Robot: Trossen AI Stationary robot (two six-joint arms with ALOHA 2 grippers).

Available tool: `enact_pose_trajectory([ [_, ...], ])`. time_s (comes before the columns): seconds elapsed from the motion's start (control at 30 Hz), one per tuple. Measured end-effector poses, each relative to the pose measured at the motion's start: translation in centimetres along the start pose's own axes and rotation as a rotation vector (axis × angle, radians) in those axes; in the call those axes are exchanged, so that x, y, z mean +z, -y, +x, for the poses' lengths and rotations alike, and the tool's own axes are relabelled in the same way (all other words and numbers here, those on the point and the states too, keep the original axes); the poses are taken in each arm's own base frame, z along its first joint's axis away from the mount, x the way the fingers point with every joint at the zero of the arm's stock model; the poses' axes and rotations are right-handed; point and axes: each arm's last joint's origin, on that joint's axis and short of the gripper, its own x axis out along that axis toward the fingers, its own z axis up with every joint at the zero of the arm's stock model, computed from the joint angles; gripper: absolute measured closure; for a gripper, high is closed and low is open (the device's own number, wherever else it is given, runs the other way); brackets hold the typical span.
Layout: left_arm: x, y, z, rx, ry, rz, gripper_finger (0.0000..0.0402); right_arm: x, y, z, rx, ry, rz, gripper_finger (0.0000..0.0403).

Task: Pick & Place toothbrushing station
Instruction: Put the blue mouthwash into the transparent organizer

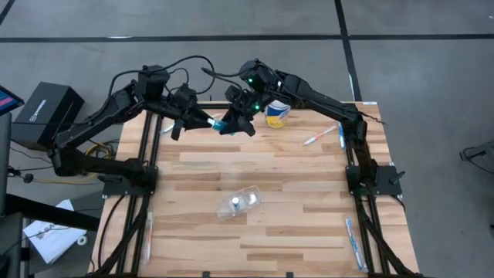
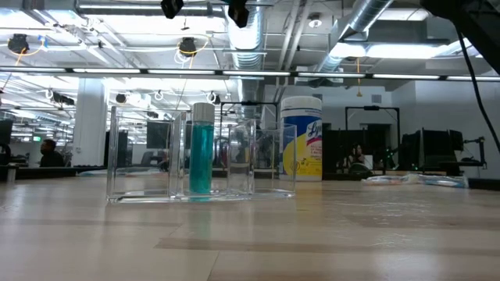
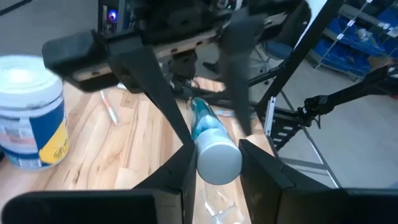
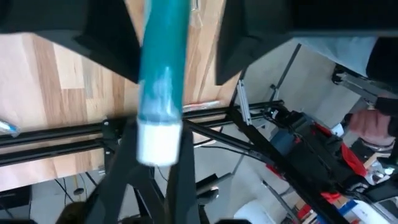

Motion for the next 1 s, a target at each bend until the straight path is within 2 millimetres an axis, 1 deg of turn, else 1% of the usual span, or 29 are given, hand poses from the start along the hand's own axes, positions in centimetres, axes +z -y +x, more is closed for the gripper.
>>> enact_pose_trajectory([
  [0.1,-0.2,-0.2,0.2,0.005,-0.012,-0.01,0.0313,0.1,0.4,-0.4,-0.004,0.009,0.014,0.0165],
  [0.2,-0.2,-0.1,0.1,0.006,-0.015,-0.013,0.0313,0.4,0.9,-1.1,-0.011,0.03,0.017,0.0142],
  [0.3,-0.4,-0.1,0.1,0.0,-0.034,-0.02,0.0314,0.7,1.7,-1.9,-0.023,0.057,0.014,0.0139],
  [0.37,-0.7,-0.1,0.1,0.0,-0.058,-0.021,0.0314,1.1,2.0,-2.9,-0.042,0.085,0.008,0.0142],
  [0.43,-1.0,-0.1,0.1,-0.001,-0.086,-0.024,0.0314,1.7,2.4,-4.2,-0.061,0.133,-0.016,0.0147],
  [0.53,-1.4,-0.1,0.1,-0.005,-0.116,-0.034,0.0314,2.1,2.9,-6.8,-0.106,0.176,-0.009,0.0155],
  [0.63,-1.7,-0.3,0.6,-0.017,-0.151,-0.055,0.0314,2.4,3.2,-9.1,-0.153,0.214,-0.011,0.0162],
  [0.67,-1.8,-0.3,1.0,-0.022,-0.167,-0.064,0.0314,2.5,3.2,-10.1,-0.169,0.227,-0.015,0.0164],
  [0.73,-2.1,-0.3,2.0,-0.041,-0.208,-0.063,0.0314,2.8,2.6,-11.9,-0.192,0.257,-0.052,0.0168],
  [0.83,-3.0,-0.2,4.0,-0.038,-0.307,-0.056,0.0314,3.1,1.7,-14.3,-0.229,0.293,-0.08,0.0175],
  [0.93,-3.9,0.0,6.1,-0.021,-0.395,-0.032,0.0314,3.2,0.7,-16.0,-0.257,0.316,-0.1,0.018],
  [1.0,-4.5,0.2,7.2,-0.011,-0.454,-0.021,0.0314,3.1,-0.6,-17.3,-0.272,0.33,-0.116,0.0182],
])
